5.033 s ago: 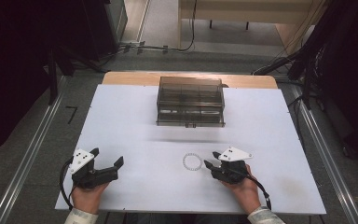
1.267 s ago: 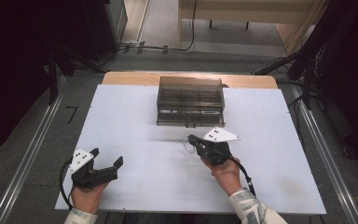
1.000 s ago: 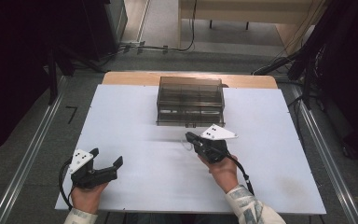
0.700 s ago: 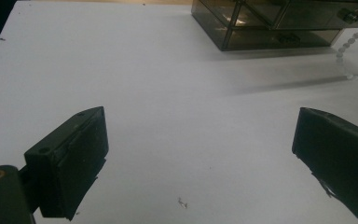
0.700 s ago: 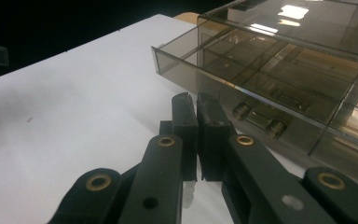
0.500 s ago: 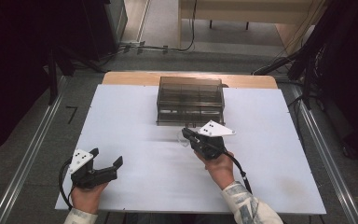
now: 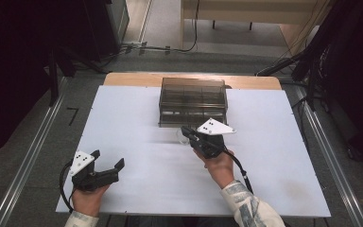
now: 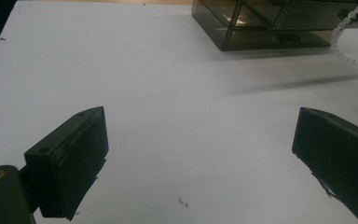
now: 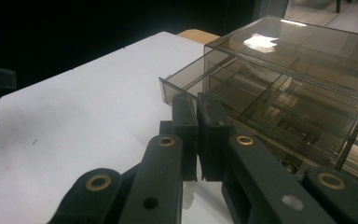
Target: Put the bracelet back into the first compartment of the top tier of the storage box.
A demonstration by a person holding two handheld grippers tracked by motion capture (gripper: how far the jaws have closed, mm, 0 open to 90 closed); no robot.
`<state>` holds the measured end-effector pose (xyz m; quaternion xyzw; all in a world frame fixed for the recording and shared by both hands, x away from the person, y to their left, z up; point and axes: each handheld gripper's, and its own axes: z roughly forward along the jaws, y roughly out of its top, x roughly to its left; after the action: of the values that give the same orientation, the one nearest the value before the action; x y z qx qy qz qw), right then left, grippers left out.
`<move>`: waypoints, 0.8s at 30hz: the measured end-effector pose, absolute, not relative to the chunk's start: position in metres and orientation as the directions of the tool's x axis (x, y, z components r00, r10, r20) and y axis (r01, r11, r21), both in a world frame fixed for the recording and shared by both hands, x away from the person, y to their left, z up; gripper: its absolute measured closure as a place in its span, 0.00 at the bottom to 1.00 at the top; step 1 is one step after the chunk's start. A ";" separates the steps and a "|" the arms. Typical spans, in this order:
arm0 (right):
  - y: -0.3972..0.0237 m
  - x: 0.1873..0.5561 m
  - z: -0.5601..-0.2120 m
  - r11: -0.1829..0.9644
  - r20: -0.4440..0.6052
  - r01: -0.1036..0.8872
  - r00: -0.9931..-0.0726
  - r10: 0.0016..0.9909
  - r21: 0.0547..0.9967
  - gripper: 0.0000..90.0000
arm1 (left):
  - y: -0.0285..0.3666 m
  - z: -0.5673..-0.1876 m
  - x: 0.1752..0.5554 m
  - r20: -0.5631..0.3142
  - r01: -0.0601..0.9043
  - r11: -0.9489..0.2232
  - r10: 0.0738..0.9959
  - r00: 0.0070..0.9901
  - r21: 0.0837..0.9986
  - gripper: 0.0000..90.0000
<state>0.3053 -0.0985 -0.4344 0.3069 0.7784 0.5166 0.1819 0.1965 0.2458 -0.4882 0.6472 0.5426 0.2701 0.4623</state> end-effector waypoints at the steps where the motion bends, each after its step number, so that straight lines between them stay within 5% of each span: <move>1: -0.098 0.306 -0.434 0.275 0.036 0.291 -0.744 0.667 0.916 0.95 | 0.246 -0.488 0.196 -0.152 0.453 0.016 0.952 0.266 0.892 0.04; 24: -0.086 0.310 -0.425 0.252 0.040 0.268 -0.753 0.656 0.930 0.95 | 0.246 -0.488 0.197 -0.152 0.452 0.015 0.951 0.269 0.892 0.04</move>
<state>0.3100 -0.0858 -0.4253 0.3002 0.7698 0.5330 0.1821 0.1971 0.2464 -0.4881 0.6481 0.5414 0.2694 0.4629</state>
